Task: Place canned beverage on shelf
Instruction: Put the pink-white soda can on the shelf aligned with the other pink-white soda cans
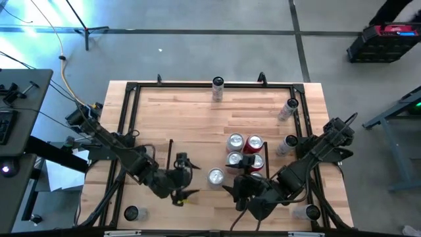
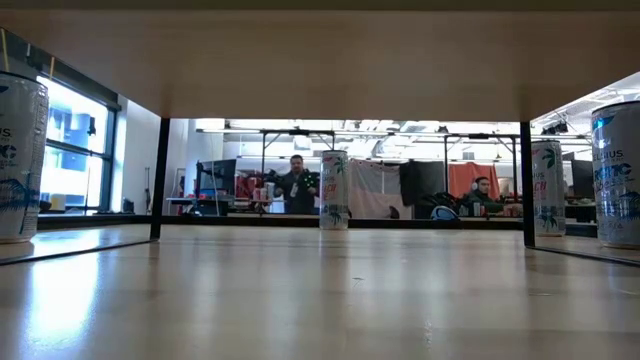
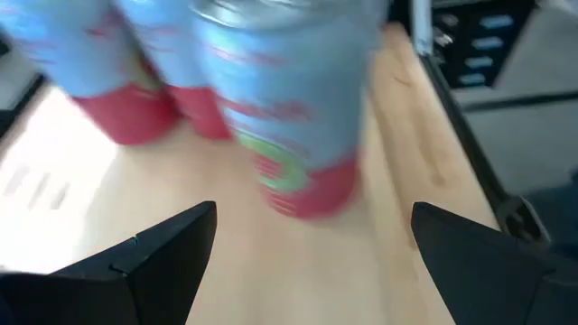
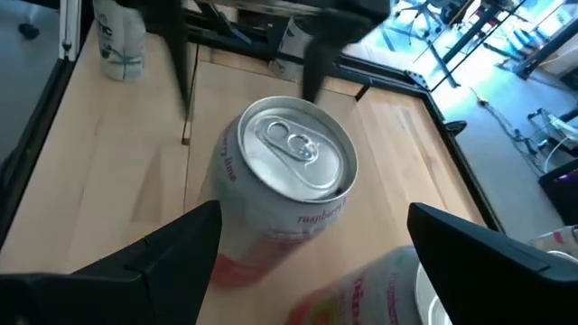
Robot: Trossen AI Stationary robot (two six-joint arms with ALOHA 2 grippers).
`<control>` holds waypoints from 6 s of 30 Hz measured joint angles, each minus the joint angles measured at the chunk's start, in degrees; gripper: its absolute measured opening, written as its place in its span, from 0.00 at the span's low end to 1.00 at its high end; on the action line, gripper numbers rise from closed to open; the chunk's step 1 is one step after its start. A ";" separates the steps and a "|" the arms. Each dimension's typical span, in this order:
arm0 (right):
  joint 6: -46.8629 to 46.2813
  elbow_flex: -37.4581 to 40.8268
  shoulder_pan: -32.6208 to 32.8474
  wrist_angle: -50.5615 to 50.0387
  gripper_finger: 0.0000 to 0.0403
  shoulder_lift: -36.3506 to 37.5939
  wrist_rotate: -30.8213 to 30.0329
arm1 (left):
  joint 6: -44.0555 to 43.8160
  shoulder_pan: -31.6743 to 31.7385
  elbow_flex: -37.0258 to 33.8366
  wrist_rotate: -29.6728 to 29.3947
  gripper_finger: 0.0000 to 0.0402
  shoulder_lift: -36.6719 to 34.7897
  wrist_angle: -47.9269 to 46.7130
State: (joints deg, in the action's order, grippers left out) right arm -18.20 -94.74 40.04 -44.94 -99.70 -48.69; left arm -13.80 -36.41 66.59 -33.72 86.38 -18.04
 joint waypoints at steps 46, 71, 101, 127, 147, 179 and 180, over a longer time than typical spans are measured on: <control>4.33 -0.04 -2.23 3.60 0.85 -0.86 3.14 | 5.94 4.72 0.02 11.55 0.90 -0.41 6.26; 6.11 -0.04 -0.98 3.52 0.85 1.05 2.85 | 4.42 4.66 0.02 8.47 0.90 -1.91 1.92; 2.12 -0.02 0.12 -9.58 0.85 9.01 -0.53 | 3.29 2.13 0.04 7.50 0.90 -2.84 -0.48; 2.30 -0.02 -12.39 -17.03 0.85 10.58 10.95 | 2.49 3.40 0.00 8.29 0.90 -2.27 1.86; 4.77 -0.02 -8.47 -10.24 0.85 12.89 7.20 | 2.42 3.51 0.00 8.55 0.90 1.01 6.50; 11.76 -0.07 -0.50 4.89 0.85 2.43 4.34 | 2.97 3.77 0.00 9.09 0.90 3.35 11.97; 11.71 -0.07 -0.75 4.74 0.85 2.43 4.32 | 2.97 3.77 0.00 9.07 0.90 3.35 11.97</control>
State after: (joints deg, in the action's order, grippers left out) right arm -6.49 -94.80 39.29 -40.20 -97.27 -44.37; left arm -10.83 -32.64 66.59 -24.64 89.73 -6.07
